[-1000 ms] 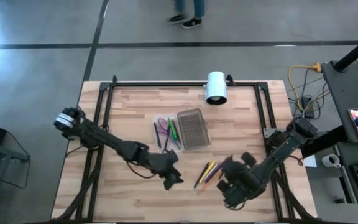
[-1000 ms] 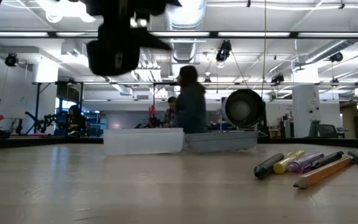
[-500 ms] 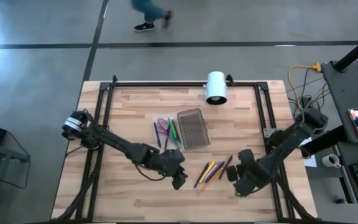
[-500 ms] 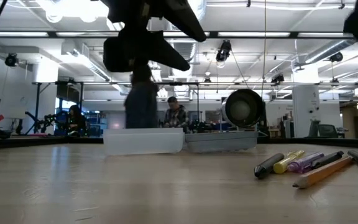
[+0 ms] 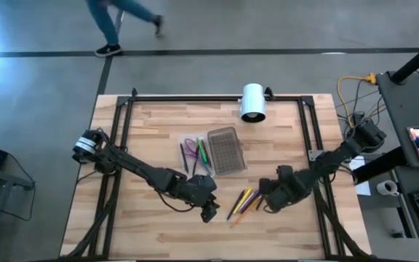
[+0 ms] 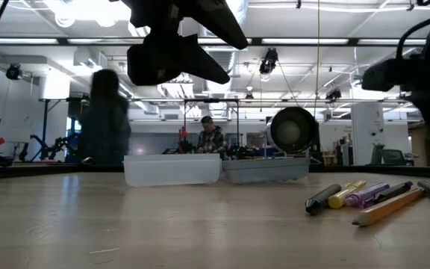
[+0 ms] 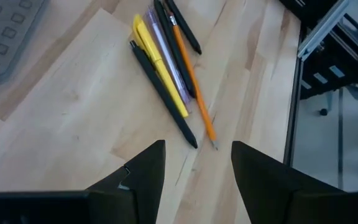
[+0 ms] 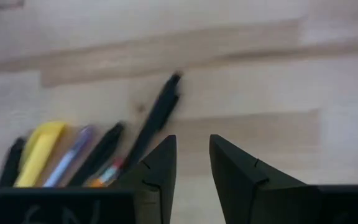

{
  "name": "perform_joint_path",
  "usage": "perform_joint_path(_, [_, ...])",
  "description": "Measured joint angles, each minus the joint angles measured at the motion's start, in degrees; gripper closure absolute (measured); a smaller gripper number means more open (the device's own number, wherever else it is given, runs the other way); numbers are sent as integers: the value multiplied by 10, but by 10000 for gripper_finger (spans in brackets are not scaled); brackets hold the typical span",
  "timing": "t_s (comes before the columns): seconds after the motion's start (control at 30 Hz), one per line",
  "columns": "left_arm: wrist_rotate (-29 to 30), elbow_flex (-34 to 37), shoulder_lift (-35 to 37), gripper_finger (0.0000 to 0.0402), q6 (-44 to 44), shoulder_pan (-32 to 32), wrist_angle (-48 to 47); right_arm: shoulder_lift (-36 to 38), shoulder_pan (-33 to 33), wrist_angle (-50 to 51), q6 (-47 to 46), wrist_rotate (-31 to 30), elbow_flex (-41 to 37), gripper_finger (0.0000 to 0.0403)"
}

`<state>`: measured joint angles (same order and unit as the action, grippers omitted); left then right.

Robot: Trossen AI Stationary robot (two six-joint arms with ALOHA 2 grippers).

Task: Pick & place school supplies into a supply box
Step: Put the black pen into the black supply box

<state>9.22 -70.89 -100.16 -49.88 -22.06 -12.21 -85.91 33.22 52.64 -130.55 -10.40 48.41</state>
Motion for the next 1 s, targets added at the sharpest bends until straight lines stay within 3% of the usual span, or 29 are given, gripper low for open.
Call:
perform_joint_path(0.37, [0,5,1,233,70,8,-70,-36,-35,-44,-4,3,6,269])
perform_joint_path(0.57, [0,5,1,233,103,11,-92,-59,-57,-51,-12,37,9,247])
perform_joint_path(0.73, [-1,5,7,233,135,11,-94,-84,-63,-55,-17,73,8,258])
perform_joint_path(1.0, [-1,5,13,233,168,12,-101,-94,-71,-64,-17,77,8,305])
